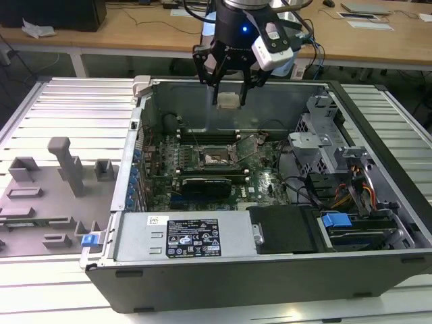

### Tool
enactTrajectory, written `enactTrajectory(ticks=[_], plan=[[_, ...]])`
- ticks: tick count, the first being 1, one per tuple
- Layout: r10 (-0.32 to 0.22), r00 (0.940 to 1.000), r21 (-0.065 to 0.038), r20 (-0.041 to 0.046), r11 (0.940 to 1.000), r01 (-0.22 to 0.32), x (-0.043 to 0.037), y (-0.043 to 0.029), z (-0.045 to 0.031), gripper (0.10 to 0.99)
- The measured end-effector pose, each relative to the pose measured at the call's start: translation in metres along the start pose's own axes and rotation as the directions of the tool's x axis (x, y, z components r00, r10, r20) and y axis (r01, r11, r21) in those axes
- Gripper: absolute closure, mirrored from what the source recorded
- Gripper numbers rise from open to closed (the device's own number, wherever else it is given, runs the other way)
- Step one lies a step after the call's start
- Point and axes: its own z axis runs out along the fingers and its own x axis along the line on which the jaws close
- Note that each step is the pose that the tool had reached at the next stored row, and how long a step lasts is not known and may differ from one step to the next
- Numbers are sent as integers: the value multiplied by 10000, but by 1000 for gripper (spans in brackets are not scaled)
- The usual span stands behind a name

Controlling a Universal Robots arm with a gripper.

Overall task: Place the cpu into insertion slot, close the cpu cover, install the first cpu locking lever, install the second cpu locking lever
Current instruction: 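Place the cpu into insertion slot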

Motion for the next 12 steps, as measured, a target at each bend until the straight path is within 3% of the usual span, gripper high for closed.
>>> enactTrajectory(ticks=[12], plan=[[0,10000,7,0,10000,0,-1,-6,63,545]])
